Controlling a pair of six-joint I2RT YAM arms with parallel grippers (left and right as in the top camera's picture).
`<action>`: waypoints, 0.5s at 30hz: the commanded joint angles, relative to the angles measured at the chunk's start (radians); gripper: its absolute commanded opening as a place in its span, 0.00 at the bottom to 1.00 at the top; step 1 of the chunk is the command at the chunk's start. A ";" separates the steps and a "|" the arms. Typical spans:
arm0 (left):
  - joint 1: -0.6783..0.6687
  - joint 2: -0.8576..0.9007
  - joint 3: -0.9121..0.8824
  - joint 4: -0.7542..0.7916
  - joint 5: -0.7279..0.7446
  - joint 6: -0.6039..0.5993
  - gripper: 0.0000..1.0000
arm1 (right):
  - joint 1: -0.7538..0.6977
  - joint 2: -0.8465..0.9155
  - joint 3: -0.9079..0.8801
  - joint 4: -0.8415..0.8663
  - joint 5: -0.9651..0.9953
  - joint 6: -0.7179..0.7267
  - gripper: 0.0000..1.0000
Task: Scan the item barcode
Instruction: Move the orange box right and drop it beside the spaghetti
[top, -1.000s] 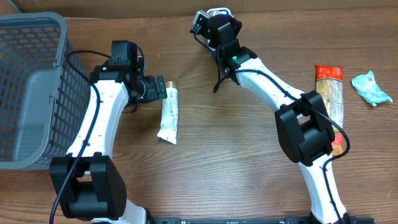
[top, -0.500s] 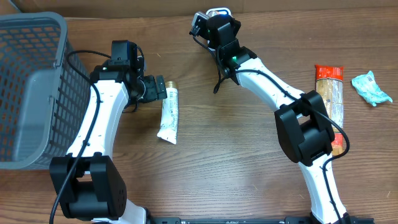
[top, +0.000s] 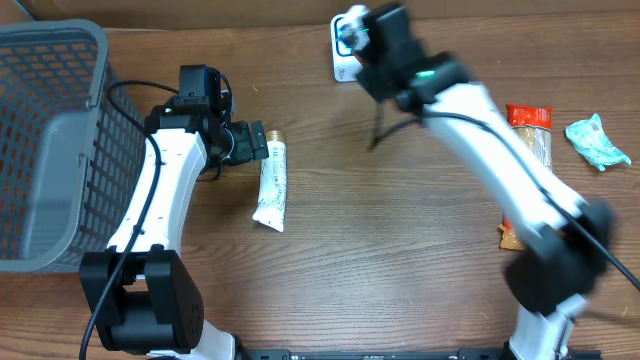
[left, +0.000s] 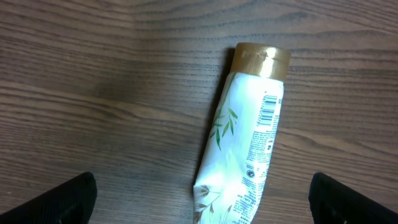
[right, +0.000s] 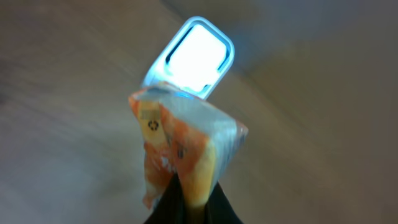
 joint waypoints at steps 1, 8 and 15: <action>-0.002 -0.009 0.011 0.000 -0.007 0.019 1.00 | -0.118 -0.046 -0.002 -0.230 -0.195 0.314 0.04; -0.002 -0.009 0.011 0.000 -0.007 0.019 1.00 | -0.302 -0.027 -0.230 -0.417 -0.238 0.335 0.04; -0.002 -0.009 0.011 0.000 -0.007 0.019 1.00 | -0.455 -0.027 -0.441 -0.297 -0.234 0.397 0.05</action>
